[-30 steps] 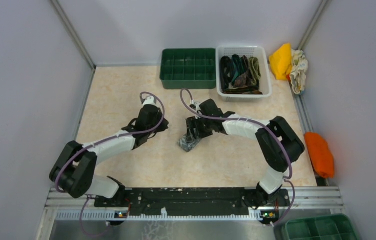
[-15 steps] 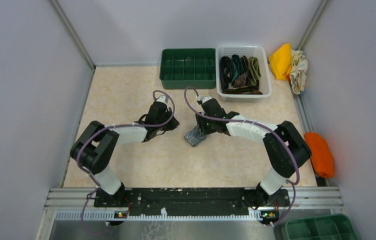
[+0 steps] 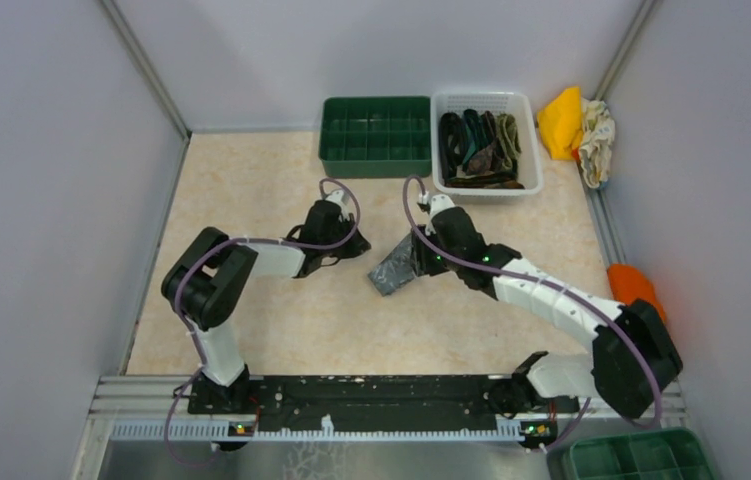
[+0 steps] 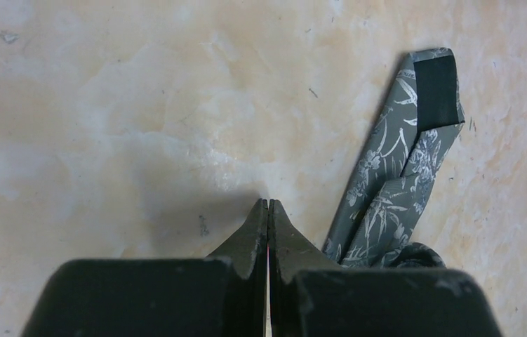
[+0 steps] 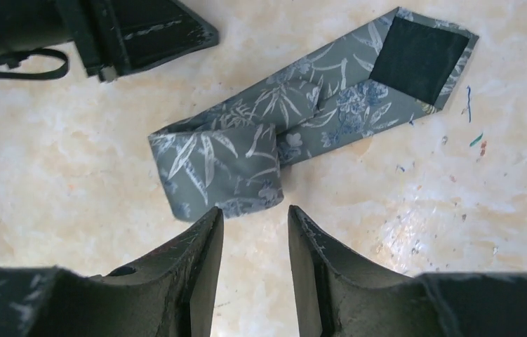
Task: Roll the ties
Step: Roll the tie at the center of the board.
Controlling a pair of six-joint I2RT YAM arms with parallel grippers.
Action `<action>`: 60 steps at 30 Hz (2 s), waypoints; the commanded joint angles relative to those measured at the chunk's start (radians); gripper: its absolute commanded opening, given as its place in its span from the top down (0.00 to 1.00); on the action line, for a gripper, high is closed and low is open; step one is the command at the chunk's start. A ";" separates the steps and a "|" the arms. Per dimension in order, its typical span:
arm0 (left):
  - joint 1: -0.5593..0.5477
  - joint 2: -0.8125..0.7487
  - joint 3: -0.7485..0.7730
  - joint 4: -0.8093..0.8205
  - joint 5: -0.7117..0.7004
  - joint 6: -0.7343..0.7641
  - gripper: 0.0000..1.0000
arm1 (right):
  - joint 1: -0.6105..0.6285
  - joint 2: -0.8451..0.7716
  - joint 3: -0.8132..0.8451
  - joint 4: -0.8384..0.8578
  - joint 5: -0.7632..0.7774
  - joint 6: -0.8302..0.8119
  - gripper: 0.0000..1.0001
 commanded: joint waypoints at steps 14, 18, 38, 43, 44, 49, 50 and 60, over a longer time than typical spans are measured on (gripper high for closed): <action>-0.014 0.058 0.025 0.074 0.136 0.018 1.00 | 0.085 0.108 -0.194 0.213 -0.136 0.203 1.00; -0.038 0.039 -0.048 0.091 0.125 0.014 1.00 | 0.085 0.180 -0.165 0.268 -0.111 0.201 1.00; -0.029 0.051 -0.030 -0.062 -0.112 -0.042 1.00 | 0.087 0.304 -0.048 0.314 -0.101 0.120 1.00; 0.063 -0.098 -0.025 -0.247 -0.351 -0.163 1.00 | 0.133 0.174 -0.014 0.114 0.064 0.035 0.98; 0.075 -0.151 -0.040 -0.265 -0.384 -0.176 1.00 | 0.151 0.154 0.007 0.068 0.115 0.017 0.97; 0.075 -0.480 -0.153 -0.321 -0.497 -0.228 1.00 | 0.279 0.181 0.188 -0.163 0.380 -0.079 0.94; 0.072 -0.547 -0.182 -0.330 -0.511 -0.233 1.00 | 0.304 0.201 0.222 -0.190 0.422 -0.094 0.94; 0.062 -1.083 -0.354 -0.484 -0.677 -0.189 1.00 | 0.466 0.466 0.445 -0.233 0.597 -0.244 0.36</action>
